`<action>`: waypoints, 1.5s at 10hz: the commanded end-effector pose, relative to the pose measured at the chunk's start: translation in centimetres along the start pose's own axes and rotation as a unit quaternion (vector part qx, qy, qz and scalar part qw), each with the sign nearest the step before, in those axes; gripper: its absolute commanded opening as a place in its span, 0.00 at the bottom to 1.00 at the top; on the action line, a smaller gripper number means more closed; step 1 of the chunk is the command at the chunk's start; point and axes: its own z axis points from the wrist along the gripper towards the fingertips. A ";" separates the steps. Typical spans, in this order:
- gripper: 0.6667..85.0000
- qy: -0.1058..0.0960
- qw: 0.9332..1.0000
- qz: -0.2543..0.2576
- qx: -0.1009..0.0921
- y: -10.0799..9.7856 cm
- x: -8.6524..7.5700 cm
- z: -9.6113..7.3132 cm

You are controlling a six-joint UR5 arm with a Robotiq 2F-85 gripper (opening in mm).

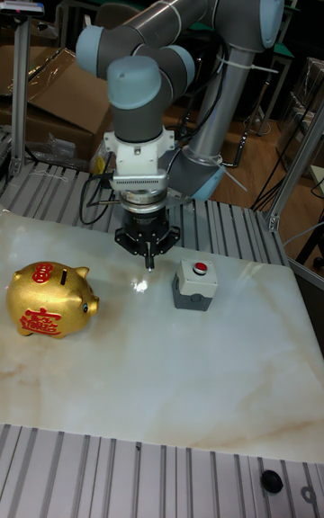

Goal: Drop coins into a piggy bank

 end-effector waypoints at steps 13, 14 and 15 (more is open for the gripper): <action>0.00 -0.036 0.991 -0.026 0.130 -6.7 -1.0 -5.0; 0.00 -0.036 0.991 -0.029 0.129 -6.7 -0.8 -5.1; 0.00 -0.035 0.990 -0.032 0.129 -6.9 -0.7 -5.1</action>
